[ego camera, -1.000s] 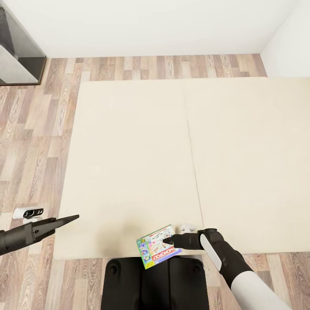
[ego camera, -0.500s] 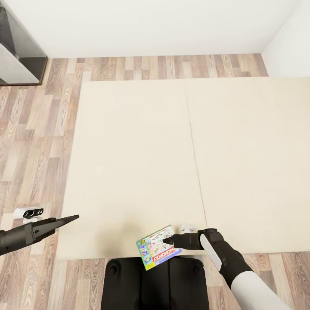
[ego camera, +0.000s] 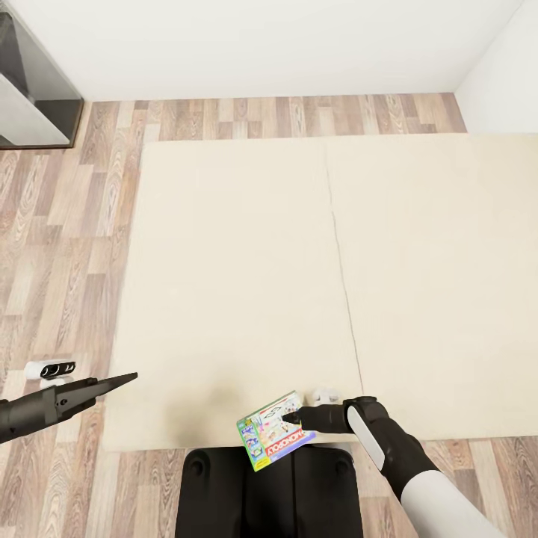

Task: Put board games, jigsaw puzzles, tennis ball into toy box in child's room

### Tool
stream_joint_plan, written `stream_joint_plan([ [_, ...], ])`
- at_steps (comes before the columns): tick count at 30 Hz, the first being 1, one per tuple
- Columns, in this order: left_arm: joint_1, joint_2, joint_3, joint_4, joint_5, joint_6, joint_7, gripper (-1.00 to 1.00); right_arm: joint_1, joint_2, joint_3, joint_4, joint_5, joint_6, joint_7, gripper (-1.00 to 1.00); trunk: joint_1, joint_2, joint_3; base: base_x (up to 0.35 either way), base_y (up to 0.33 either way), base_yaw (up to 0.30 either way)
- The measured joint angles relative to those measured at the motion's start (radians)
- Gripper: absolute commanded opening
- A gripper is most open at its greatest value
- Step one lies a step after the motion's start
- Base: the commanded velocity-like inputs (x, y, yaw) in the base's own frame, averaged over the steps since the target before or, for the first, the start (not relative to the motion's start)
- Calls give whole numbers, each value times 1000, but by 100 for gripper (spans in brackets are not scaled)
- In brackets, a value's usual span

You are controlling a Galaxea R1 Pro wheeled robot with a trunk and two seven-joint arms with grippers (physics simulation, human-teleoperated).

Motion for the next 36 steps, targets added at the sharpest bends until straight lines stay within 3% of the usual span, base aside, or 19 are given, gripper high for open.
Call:
stream_joint_plan([
  [36,0,0,0,0,0,0,0,100,0,0,1,0,0,0,0,100,0,0,0,0,44,0],
])
